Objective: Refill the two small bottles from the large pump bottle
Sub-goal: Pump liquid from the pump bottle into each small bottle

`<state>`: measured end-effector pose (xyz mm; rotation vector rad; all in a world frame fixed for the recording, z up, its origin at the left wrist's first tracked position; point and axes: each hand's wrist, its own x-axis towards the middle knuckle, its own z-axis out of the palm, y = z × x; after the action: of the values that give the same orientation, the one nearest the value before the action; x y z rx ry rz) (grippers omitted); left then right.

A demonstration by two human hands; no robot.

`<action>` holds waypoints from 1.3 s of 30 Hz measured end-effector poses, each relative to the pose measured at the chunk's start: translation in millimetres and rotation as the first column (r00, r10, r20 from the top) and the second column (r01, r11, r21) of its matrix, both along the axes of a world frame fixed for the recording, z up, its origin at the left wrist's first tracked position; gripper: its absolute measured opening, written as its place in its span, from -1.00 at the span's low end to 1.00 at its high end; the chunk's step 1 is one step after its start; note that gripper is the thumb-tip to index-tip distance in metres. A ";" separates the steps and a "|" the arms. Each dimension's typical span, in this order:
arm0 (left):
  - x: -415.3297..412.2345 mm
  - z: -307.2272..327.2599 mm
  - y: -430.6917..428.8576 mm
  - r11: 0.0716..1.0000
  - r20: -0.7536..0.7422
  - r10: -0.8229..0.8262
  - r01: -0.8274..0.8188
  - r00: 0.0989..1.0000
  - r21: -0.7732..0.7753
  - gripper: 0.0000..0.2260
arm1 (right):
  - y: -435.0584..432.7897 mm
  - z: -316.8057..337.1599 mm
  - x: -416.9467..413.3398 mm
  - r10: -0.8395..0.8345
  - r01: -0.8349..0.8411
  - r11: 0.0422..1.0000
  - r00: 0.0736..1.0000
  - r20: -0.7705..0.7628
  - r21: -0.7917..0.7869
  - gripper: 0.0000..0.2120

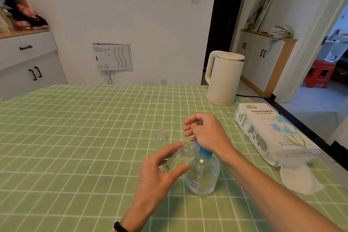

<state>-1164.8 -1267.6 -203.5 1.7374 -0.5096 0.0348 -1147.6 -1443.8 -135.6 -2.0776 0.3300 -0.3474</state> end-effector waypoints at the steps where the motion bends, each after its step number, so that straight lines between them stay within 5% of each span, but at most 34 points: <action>1: 0.0 0.2 0.0 1.000 0.002 -0.002 0.002 1.000 0.002 -0.55 | -0.1 -0.3 -0.2 -0.002 0.002 1.000 1.000 0.001 0.001 -0.67; 11: -1.2 7.3 2.5 1.000 0.041 -0.011 0.010 0.999 0.015 -0.55 | -5.2 7.6 9.6 0.084 -0.106 0.985 0.984 -0.157 -0.136 -0.74; 15: -0.3 6.8 2.8 1.000 0.058 -0.015 0.014 0.998 0.013 -0.56 | -3.5 2.8 7.7 0.053 -0.053 0.999 0.998 -0.044 -0.010 -0.68; 35: -1.4 6.3 2.1 1.000 0.025 -0.020 0.020 0.999 0.000 -0.56 | -2.6 6.0 6.2 0.030 -0.031 0.989 0.999 -0.011 -0.146 -0.80; 39: -0.7 5.9 1.9 1.000 0.034 -0.022 0.022 0.999 0.001 -0.56 | -2.4 3.0 5.2 0.019 -0.019 0.998 1.000 0.003 -0.065 -0.71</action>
<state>-1165.5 -1265.6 -197.6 1.7346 -0.5539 0.0490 -1142.4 -1446.2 -132.6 -2.1422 0.2999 -0.3544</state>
